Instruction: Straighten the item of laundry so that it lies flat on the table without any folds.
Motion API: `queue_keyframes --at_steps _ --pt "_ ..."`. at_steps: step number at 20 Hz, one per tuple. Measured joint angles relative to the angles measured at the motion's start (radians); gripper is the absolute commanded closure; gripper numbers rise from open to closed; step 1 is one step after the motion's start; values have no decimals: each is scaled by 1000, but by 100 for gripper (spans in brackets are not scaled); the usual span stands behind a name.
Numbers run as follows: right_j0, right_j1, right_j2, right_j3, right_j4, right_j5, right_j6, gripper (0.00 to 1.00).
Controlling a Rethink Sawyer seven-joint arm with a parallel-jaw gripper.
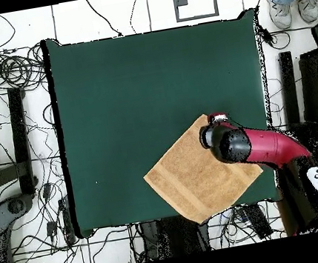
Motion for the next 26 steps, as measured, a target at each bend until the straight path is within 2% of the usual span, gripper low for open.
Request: queue_keyframes --at_steps 12,26 --pt "8 33 5 20 0 0 0 100" --pt "91 97 -29 13 0 -28 0 100"
